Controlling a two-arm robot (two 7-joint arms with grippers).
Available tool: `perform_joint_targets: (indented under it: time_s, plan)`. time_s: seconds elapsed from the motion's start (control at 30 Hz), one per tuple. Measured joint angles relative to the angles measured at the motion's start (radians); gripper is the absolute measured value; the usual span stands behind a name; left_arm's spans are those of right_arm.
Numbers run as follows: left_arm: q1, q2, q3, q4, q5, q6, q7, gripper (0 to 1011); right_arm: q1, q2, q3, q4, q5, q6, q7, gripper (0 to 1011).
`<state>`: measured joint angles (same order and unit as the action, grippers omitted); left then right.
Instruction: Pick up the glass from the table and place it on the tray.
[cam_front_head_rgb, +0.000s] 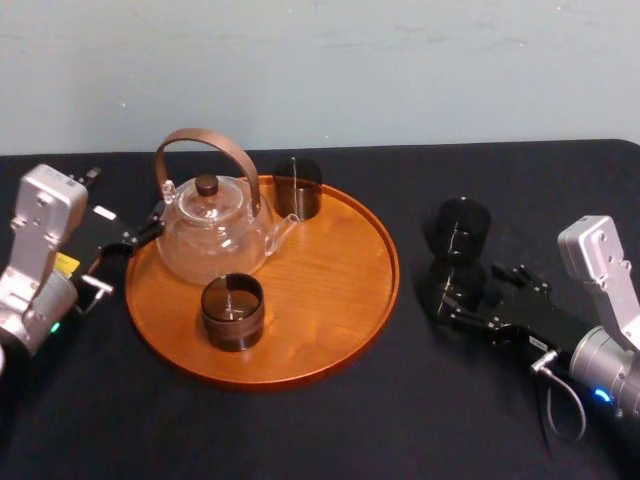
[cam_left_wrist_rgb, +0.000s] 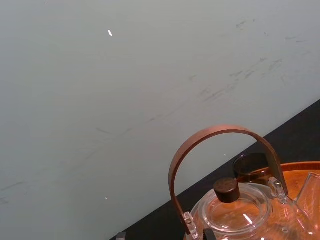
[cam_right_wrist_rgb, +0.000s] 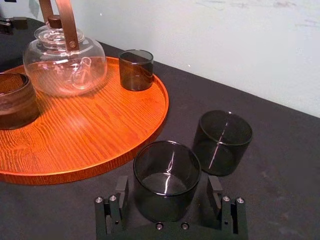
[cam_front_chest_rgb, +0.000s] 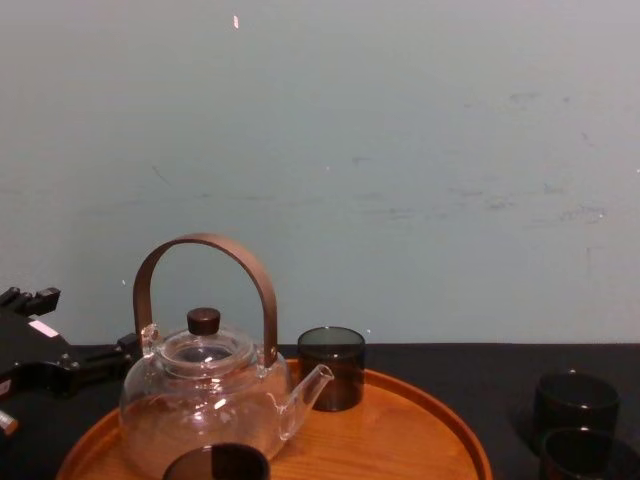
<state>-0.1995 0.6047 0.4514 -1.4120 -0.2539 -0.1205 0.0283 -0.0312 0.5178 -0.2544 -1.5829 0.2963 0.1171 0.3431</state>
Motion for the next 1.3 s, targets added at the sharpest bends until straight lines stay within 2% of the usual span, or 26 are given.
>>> perform_joint_targets:
  time_s: [0.43,0.87,1.3]
  plan:
    - [0.000,0.000,0.000,0.000,0.000,0.000,0.000,1001,0.011,-0.019,0.004,0.026,-0.011,0.004,0.019,1002]
    - [0.000,0.000,0.000,0.000,0.000,0.000,0.000,1001,0.052,-0.041,-0.005,0.083,-0.014,0.005,0.036,1002]
    - [0.000,0.000,0.000,0.000,0.000,0.000,0.000,1001,0.109,-0.067,-0.033,0.151,-0.020,-0.013,0.058,1002]
